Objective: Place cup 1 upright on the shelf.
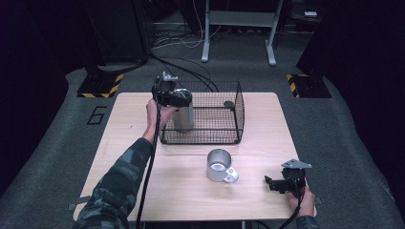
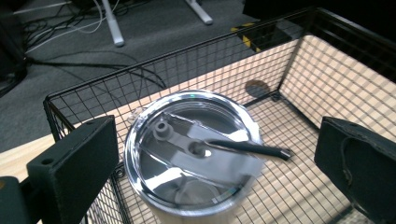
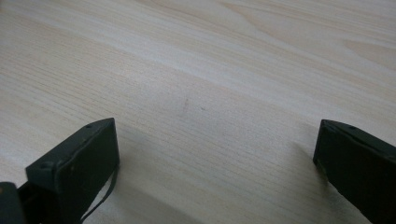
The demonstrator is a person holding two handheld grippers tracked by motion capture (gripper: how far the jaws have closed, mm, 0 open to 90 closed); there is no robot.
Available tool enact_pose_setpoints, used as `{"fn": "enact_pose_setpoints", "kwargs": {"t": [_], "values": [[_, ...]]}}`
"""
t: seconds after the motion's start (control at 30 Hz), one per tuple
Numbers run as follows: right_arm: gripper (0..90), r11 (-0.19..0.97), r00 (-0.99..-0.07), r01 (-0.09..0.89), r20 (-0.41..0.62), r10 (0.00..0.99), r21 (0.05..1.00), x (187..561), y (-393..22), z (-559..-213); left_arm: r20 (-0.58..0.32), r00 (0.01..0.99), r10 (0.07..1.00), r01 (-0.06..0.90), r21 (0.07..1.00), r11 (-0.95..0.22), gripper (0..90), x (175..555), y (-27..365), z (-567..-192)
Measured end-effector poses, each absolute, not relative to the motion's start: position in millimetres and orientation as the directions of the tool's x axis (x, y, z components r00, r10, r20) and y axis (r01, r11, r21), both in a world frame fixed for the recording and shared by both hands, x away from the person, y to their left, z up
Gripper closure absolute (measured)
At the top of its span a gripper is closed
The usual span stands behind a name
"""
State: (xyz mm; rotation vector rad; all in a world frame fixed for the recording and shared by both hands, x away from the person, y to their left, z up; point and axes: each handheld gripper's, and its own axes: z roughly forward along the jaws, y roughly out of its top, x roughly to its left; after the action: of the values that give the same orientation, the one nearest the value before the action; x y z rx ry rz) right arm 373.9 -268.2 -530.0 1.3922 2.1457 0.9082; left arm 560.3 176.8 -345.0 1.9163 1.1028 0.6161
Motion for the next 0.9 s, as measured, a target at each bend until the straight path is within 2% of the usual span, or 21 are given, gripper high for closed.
{"fn": "enact_pose_setpoints", "kwargs": {"t": [0.43,0.8,0.9], "values": [[0.0,0.282,-0.406,0.637,0.002,0.914,0.717,374,-268,-530,0.047,0.559,0.828,0.423,0.842,-0.334,0.1,507,192,-339],[0.0,0.277,-0.404,0.638,0.006,0.915,0.719,374,-268,-530,0.073,0.550,0.832,0.428,0.831,-0.355,0.3,463,224,-369],[0.0,0.276,-0.403,0.637,0.006,0.915,0.720,374,-268,-530,0.049,0.542,0.839,0.446,0.830,-0.337,0.3,454,236,-382]]}}
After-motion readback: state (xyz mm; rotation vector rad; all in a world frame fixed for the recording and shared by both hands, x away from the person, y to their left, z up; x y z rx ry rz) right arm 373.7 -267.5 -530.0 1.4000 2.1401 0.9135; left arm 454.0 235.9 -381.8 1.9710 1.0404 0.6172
